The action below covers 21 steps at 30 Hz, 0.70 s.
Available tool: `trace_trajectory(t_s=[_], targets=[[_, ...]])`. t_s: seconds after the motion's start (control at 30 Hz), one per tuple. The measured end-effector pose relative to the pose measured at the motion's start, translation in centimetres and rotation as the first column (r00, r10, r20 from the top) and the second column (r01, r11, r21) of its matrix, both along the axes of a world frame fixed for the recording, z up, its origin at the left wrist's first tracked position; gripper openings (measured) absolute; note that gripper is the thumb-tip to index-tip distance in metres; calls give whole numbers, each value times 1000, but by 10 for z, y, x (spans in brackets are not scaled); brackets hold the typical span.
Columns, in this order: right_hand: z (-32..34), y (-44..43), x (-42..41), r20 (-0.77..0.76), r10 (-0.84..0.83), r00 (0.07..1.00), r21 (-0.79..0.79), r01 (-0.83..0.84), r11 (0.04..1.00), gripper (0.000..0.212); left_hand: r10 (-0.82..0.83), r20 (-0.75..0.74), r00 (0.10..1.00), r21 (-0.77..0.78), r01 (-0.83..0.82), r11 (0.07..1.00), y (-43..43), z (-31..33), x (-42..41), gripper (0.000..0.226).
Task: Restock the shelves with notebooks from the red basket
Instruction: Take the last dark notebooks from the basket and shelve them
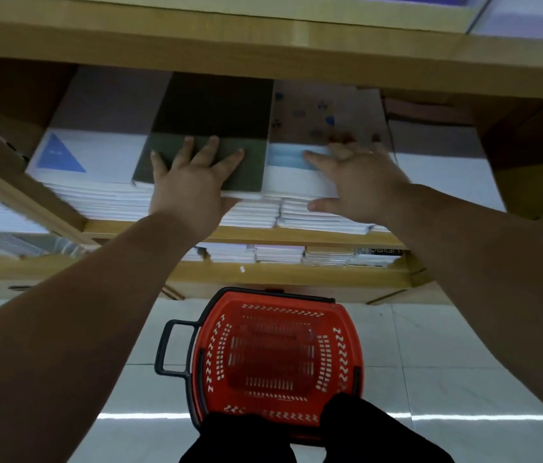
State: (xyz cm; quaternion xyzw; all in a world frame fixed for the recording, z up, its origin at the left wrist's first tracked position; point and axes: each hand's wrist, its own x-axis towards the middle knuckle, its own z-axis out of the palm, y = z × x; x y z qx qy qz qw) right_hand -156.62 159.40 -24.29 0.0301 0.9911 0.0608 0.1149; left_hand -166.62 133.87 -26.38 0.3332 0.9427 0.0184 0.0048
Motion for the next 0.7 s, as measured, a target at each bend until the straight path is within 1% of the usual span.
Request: trace_trajectory(t_s=[0.07,0.13,0.23,0.3,0.37,0.43,0.57,0.6,0.63,0.7], targets=[[-4,1,-1,-43,120,992,6,-120,993,74,18,28,999,103,-20,995,2,4,0,62],[-8,9,4,-128,172,977,25,-170,985,60,36,69,997,183,-48,982,7,9,-1,58],[-10,31,19,-285,267,921,135,-237,962,40,32,48,998,166,-39,985,22,9,3,57],[-6,43,30,-328,276,903,155,-236,959,36,35,48,998,156,-42,987,31,5,7,58],[-5,54,42,-341,283,896,167,-238,957,35,31,31,999,135,-35,990,36,0,11,58],[-12,60,54,-325,262,908,197,-206,958,35,17,5,1000,74,-18,997,35,-6,13,60],[-25,44,56,-180,147,973,254,-98,962,47,-13,9,1000,-58,14,998,37,-13,12,65],[-23,36,52,-183,95,978,225,-52,973,48,-27,21,999,-73,29,997,39,-13,10,67],[-21,28,47,-204,23,979,174,14,985,52,-40,33,999,-82,43,996,41,-12,7,69],[-21,17,33,-193,-102,976,58,115,992,63,-61,40,997,-84,64,994,43,-12,-1,73]])
